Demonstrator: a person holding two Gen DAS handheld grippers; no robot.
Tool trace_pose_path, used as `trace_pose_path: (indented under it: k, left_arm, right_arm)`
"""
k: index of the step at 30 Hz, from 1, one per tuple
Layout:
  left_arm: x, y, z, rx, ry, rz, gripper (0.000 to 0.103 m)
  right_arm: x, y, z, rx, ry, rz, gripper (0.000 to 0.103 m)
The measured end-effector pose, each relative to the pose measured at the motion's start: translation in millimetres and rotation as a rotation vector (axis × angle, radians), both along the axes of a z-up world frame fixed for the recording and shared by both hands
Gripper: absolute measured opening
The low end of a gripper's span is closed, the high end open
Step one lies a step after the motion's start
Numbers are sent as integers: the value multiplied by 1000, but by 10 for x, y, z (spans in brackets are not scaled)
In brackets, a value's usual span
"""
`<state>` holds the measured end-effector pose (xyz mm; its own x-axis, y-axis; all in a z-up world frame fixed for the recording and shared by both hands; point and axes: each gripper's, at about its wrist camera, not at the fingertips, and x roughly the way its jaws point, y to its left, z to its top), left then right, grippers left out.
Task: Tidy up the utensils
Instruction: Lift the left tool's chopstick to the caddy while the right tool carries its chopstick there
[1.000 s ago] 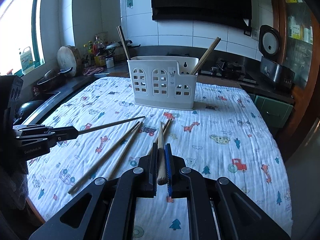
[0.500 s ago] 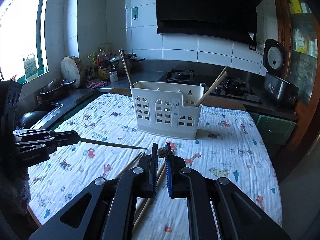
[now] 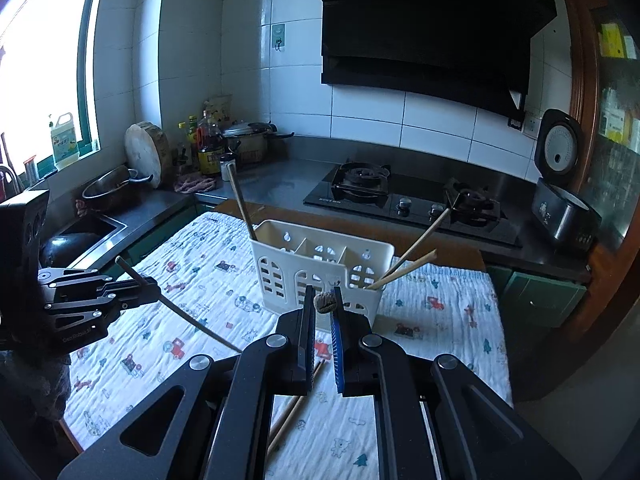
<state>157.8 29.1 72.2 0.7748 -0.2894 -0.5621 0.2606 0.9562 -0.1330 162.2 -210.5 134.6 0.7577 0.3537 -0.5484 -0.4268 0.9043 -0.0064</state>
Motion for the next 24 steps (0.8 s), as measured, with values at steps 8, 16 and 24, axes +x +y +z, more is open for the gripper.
trace_pose_path:
  k: [8,16,24]
  left_arm:
    - [185,-41,546,-22,-88,-33,5]
    - [527,-188,1121,14,-207,-2,5]
    - [982,-256,1246,41,-240,83,5]
  right_arm:
    - [267,-189,403,-21,0,-28,7]
    - [626,-225,421,-44,62,-33,7]
    - [910,-188,291,-50,111,-15,7]
